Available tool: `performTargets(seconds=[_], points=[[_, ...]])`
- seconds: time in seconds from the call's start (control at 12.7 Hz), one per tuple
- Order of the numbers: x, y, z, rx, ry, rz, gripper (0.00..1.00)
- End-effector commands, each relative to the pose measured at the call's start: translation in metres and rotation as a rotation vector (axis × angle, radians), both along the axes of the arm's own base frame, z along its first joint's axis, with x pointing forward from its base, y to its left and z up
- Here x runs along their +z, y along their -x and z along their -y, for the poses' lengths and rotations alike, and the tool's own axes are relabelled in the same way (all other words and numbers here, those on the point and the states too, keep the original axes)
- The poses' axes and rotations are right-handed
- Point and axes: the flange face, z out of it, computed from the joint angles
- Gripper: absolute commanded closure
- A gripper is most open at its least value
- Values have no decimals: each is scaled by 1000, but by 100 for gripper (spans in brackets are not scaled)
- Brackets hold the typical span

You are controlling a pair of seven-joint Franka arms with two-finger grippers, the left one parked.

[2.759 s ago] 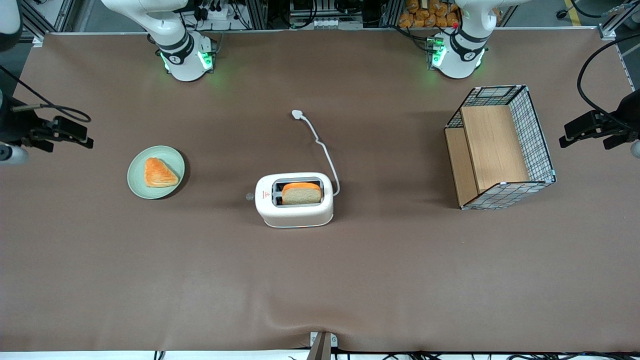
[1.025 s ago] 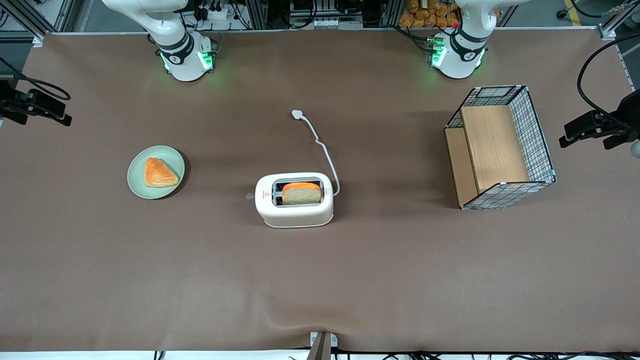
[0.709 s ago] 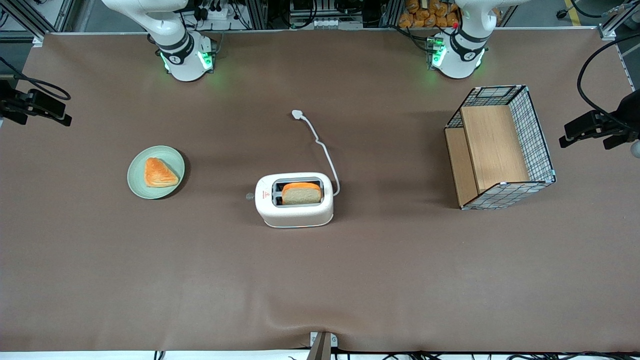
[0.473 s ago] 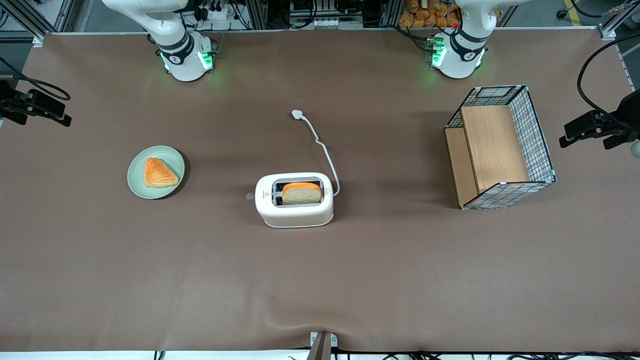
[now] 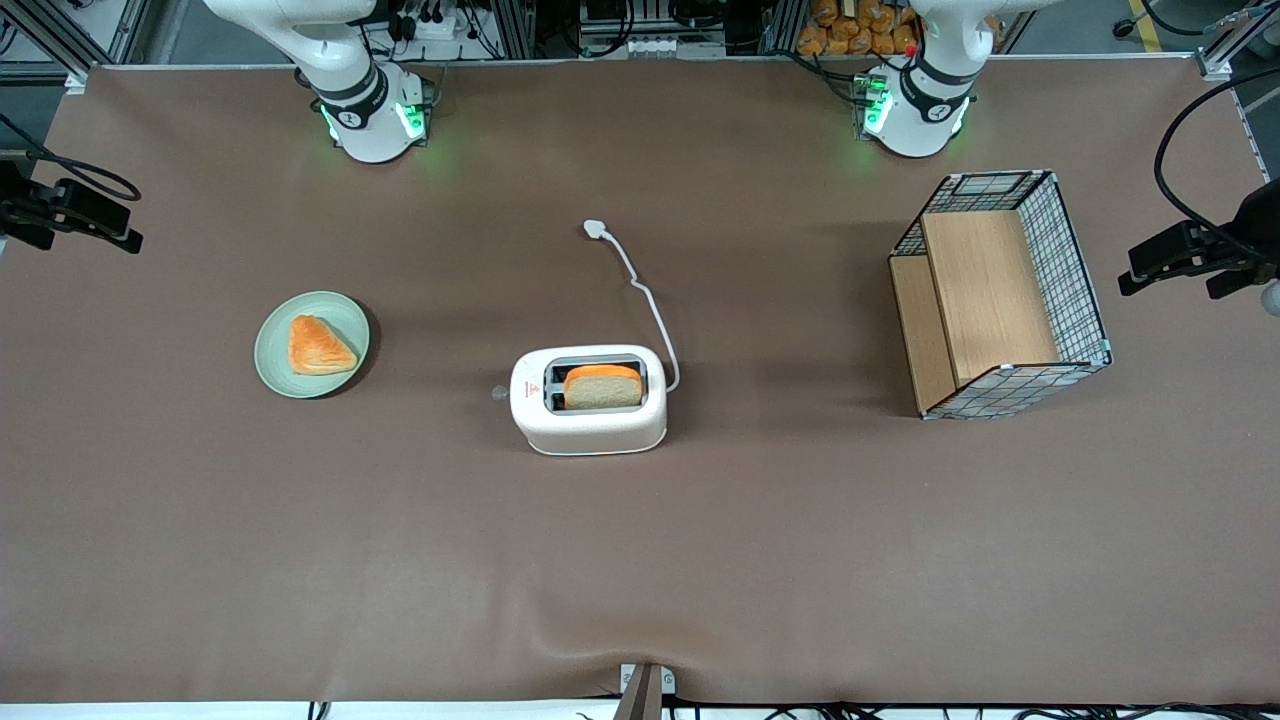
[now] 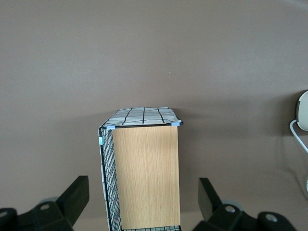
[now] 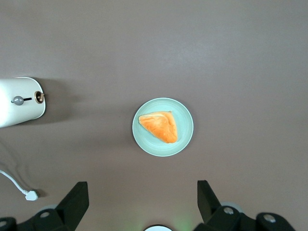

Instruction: Press toaster button with right arm

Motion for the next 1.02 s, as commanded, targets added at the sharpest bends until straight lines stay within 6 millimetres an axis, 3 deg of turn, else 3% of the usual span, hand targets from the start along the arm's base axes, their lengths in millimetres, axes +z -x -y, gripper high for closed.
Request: performTargets(seconds=[0.0, 0.95], points=[[5, 4, 2, -10, -3, 4, 0], [4, 4, 5, -6, -2, -1, 0]])
